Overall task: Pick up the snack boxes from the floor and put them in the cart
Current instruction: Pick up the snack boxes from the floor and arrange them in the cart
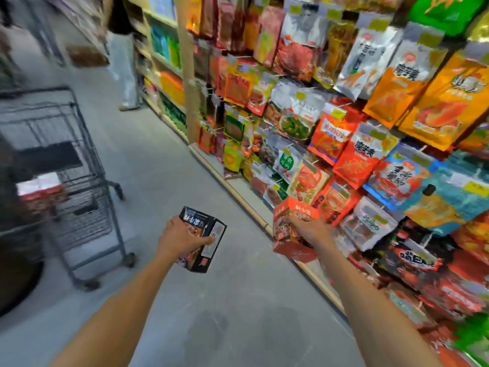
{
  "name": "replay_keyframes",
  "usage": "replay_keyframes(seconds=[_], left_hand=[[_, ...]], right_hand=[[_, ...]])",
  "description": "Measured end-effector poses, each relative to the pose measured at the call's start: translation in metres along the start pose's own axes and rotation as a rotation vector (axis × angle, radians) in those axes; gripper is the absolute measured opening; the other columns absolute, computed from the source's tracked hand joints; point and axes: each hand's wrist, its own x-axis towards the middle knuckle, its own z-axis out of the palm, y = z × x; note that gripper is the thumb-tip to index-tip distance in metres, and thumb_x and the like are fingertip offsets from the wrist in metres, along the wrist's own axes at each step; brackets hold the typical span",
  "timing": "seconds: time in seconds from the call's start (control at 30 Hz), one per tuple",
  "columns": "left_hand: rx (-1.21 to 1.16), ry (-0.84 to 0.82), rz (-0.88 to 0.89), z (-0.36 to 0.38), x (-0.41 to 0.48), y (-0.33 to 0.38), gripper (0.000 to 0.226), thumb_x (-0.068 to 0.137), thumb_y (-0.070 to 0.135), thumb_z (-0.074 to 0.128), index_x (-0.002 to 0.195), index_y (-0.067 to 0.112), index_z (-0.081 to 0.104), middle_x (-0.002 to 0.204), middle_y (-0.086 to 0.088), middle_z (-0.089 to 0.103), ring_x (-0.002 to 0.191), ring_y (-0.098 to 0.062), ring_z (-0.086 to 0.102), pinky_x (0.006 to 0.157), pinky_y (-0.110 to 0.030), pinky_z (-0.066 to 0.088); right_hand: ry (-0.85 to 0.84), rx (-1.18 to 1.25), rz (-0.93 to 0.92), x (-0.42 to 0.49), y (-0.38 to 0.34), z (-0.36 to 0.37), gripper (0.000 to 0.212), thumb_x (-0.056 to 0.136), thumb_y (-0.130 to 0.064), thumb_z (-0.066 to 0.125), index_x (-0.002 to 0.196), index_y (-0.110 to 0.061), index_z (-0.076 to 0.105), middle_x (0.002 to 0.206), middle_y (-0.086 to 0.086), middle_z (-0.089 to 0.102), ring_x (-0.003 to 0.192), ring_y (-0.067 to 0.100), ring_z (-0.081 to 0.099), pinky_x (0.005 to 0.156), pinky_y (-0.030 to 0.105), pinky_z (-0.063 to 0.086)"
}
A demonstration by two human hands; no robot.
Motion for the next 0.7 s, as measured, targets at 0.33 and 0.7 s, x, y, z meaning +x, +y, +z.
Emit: replay_keyframes(seconds=[0.33,0.7], left_hand=[[-0.121,0.135,-0.283,-0.141,0.033,-0.171,0.125,0.038,0.085,0.076,0.13,0.008,0.039,0.121,-0.008,0.052,0.114,-0.029,0.055,0.095,-0.047,0.051],[-0.168,0.303,-0.566,-0.228,0.054,-0.305,0.129,0.047,0.083,0.076,0.139,0.004,0.033,0.135,-0.015,0.046,0.127,-0.033,0.049,0.101,-0.048,0.048]], right_hand=[[-0.165,-0.168,-0.215,0.008,-0.183,0.196,0.12,0.04,-0.1,0.054,0.126,-0.018,0.068,0.137,0.015,0.058,0.133,0.032,0.046,0.104,0.04,0.039],[-0.356,-0.164,-0.367,-0.003,-0.345,0.36,0.128,0.033,-0.086,0.066,0.134,-0.008,0.058,0.136,0.016,0.057,0.127,0.033,0.052,0.102,0.04,0.047]])
